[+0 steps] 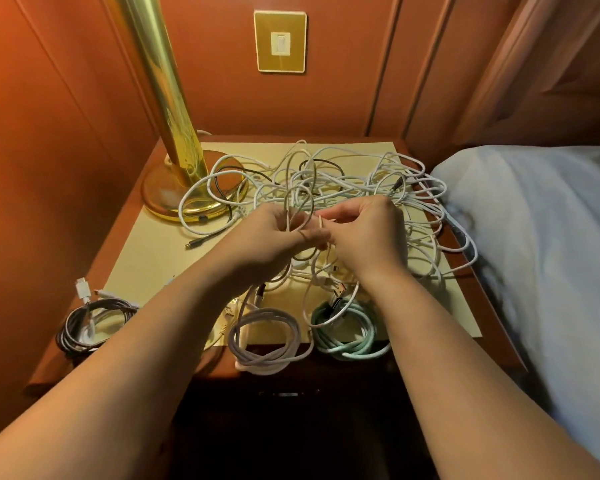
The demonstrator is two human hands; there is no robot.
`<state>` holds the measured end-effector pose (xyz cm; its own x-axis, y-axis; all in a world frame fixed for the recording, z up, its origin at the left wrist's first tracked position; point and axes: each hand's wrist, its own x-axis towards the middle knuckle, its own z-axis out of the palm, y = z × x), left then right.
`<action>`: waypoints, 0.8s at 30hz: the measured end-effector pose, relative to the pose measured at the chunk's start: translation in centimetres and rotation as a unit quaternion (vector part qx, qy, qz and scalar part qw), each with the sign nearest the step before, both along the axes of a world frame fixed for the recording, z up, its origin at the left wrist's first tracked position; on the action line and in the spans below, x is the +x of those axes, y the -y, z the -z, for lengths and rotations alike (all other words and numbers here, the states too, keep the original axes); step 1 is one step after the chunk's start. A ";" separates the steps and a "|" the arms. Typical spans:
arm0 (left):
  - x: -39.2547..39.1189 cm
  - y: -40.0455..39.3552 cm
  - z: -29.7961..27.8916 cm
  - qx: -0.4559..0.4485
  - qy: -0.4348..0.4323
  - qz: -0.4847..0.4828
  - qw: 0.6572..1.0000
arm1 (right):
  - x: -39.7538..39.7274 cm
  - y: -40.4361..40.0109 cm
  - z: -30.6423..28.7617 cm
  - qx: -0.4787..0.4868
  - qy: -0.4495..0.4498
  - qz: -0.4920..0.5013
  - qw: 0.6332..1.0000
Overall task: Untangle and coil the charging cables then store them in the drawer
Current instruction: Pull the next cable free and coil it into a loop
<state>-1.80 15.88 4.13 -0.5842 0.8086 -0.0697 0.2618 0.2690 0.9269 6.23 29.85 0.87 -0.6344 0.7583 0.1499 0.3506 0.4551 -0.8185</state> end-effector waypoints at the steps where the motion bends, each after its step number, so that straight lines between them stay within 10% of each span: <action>1: 0.0 0.0 -0.1 0.025 0.013 -0.010 1.000 | 0.0 -0.1 0.0 -0.002 0.005 -0.004 1.000; 11: 0.2 1.5 -2.9 0.270 0.159 0.050 0.948 | -0.1 -0.2 -0.1 -0.006 0.050 0.003 0.999; 19: -0.5 1.2 -0.3 0.121 -0.198 -0.098 0.968 | -0.3 0.0 0.2 0.012 0.038 0.016 0.999; 24: -1.6 -0.3 1.3 0.057 -0.196 -0.166 0.965 | -0.3 0.1 0.4 0.021 0.019 0.006 1.000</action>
